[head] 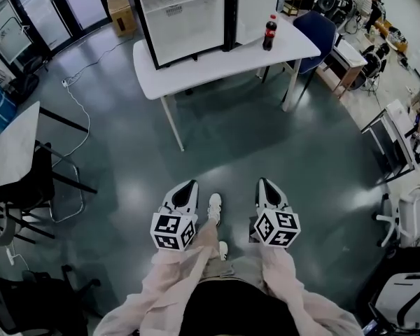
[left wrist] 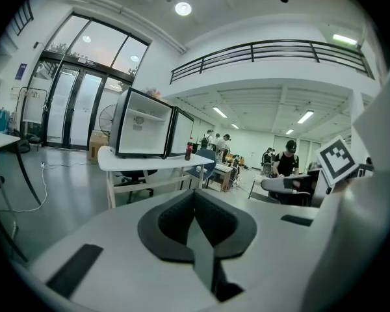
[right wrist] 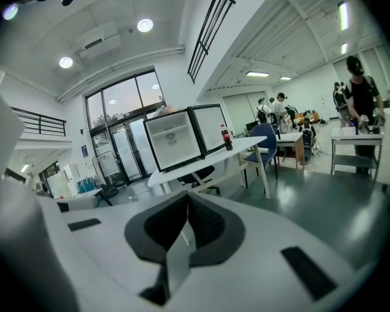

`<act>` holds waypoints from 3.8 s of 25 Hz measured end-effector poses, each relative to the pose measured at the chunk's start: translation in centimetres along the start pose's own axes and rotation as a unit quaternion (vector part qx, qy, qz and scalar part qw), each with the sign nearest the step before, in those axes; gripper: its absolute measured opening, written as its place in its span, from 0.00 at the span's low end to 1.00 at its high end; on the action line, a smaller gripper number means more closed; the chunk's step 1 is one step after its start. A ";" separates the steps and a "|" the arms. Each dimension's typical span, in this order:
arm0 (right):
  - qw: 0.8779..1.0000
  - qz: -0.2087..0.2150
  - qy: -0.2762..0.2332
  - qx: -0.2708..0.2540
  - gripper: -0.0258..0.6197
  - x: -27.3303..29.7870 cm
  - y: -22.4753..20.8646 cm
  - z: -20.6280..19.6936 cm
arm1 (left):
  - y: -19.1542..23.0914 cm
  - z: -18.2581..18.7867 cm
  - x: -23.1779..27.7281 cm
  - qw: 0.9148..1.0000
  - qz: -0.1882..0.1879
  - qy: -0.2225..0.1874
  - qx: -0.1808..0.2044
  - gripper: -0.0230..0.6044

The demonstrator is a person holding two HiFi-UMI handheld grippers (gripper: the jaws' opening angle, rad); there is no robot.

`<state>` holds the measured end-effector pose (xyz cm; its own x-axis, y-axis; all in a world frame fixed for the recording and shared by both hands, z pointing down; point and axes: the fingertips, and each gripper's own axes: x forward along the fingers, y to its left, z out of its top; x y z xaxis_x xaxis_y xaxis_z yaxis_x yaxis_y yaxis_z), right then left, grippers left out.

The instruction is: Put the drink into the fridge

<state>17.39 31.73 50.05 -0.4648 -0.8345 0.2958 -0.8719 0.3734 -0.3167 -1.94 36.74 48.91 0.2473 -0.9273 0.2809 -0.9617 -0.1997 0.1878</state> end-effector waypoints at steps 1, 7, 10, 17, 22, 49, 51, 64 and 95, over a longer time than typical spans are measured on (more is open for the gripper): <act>1.000 -0.002 0.001 0.000 0.06 0.6 -0.2 0.2 | 0.2 0.3 0.8 1.000 -0.003 0.000 0.000 0.05; 1.000 -0.011 -0.001 -0.004 0.06 5.8 -1.4 2.7 | 2.4 3.0 6.4 1.000 -0.014 -0.010 -0.002 0.05; 1.000 -0.010 -0.007 -0.013 0.06 8.7 -1.5 4.9 | 4.0 5.2 9.3 1.000 -0.018 -0.021 -0.003 0.06; 1.000 -0.005 -0.023 -0.015 0.06 15.3 -1.1 9.7 | 7.6 10.0 14.6 0.999 -0.019 -0.036 0.005 0.05; 1.000 0.000 -0.018 -0.018 0.06 19.5 -0.7 11.1 | 10.5 11.7 17.6 0.999 -0.013 -0.035 0.003 0.05; 1.000 -0.018 0.007 -0.002 0.06 32.7 -3.4 13.1 | 17.2 13.2 28.7 1.000 -0.020 0.000 -0.003 0.05; 1.000 -0.010 0.009 -0.003 0.06 34.3 -3.6 13.6 | 17.5 13.7 30.0 1.000 -0.018 -0.001 0.000 0.05; 0.999 0.022 0.014 -0.018 0.06 45.4 -6.2 19.4 | 20.0 18.1 40.0 1.000 -0.003 -0.008 -0.002 0.06; 0.998 0.046 0.025 -0.036 0.06 63.7 -17.7 29.0 | 22.0 24.3 62.3 0.999 0.030 -0.016 -0.013 0.05</act>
<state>7.65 -39.83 48.34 -0.5484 -0.7752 0.3135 -0.8336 0.4769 -0.2788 -10.56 -33.16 47.67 0.1858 -0.9467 0.2630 -0.9710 -0.1359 0.1966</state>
